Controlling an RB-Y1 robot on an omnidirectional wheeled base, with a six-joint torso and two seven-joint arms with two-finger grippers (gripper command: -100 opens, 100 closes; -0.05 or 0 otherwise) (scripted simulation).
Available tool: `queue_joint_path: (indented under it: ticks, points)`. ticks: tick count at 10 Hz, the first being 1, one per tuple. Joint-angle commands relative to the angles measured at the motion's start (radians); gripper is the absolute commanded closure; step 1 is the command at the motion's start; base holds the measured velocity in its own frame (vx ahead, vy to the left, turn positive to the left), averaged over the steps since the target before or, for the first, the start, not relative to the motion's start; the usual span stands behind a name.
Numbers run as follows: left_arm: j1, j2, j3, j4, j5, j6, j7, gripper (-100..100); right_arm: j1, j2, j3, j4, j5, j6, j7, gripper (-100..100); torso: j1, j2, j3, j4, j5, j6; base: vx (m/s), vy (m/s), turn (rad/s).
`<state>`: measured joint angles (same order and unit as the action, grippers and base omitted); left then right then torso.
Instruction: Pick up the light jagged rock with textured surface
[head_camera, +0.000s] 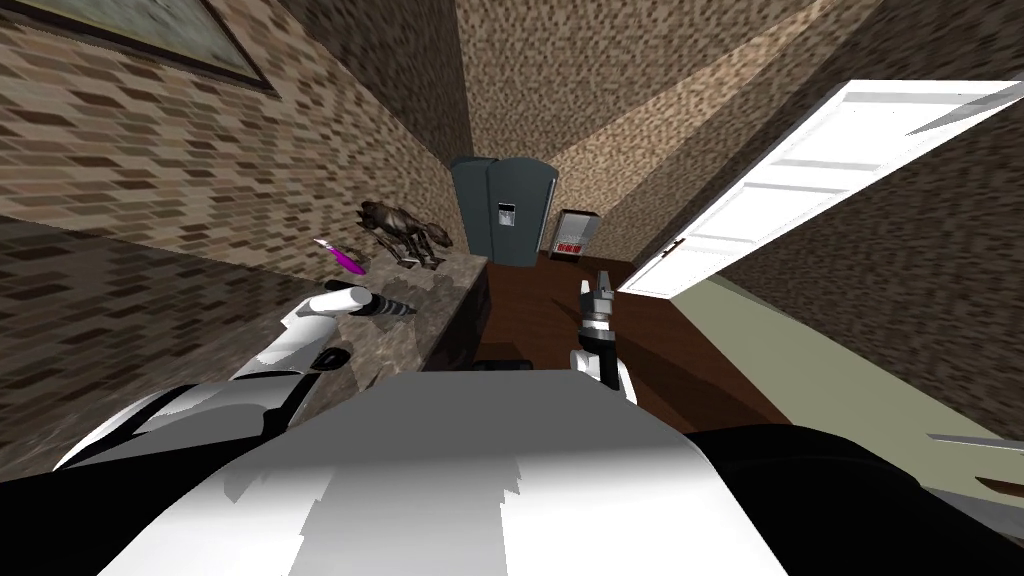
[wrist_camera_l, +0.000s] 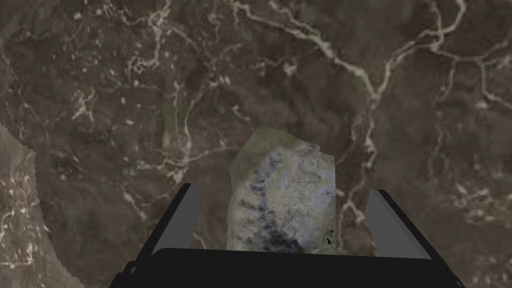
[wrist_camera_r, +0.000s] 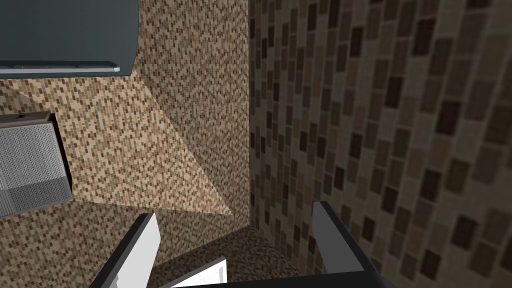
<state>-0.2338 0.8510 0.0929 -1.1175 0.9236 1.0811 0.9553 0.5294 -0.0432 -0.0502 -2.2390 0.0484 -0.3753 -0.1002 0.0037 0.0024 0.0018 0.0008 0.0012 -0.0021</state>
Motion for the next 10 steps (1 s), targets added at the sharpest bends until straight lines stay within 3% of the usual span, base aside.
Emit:
queue_joint_path:
  ticks: [1, 2, 6, 7, 8, 10]
  points:
    - [0.000, 0.000, 0.000, 0.000, 0.000, 0.000, 0.000, -100, 0.000, 0.000, 0.000, 0.000, 0.000, 0.000, 0.000, 0, 0.000, 0.000, 0.000, 0.000, 0.000, 0.000, -0.026, 0.014, -0.021]
    - [-0.001, 0.000, 0.000, 0.002, -0.001, -0.002, 0.000, 100, 0.000, 0.000, 0.000, 0.000, 0.000, 0.000, 0.000, 0, -0.001, -0.003, -0.001, -0.001, 0.000, 0.000, -0.006, 0.002, 0.002]
    - [-0.001, 0.000, 0.000, 0.002, -0.001, -0.002, 0.000, 100, 0.000, 0.000, 0.000, 0.000, 0.000, 0.000, 0.000, 0, -0.001, -0.006, -0.004, -0.002, 0.000, 0.000, -0.001, 0.000, 0.000]
    - [-0.001, 0.000, 0.000, 0.002, -0.001, -0.002, 0.000, 0, 0.000, 0.000, 0.000, 0.000, 0.000, 0.000, 0.000, 0, -0.001, -0.006, -0.004, -0.002, 0.000, 0.000, 0.000, 0.000, 0.000]
    - [0.007, 0.007, -0.003, -0.023, 0.013, 0.012, -0.006, 100, 0.000, 0.000, 0.000, 0.000, 0.000, 0.000, 0.000, 0, -0.001, -0.006, -0.004, -0.002, 0.000, 0.000, 0.051, -0.013, 0.211]
    - [0.019, 0.021, -0.009, -0.064, 0.037, 0.035, -0.018, 100, 0.001, 0.000, 0.000, 0.000, 0.000, 0.000, 0.000, 0, -0.003, -0.010, -0.006, -0.003, -0.001, -0.002, 0.104, -0.053, 0.259]
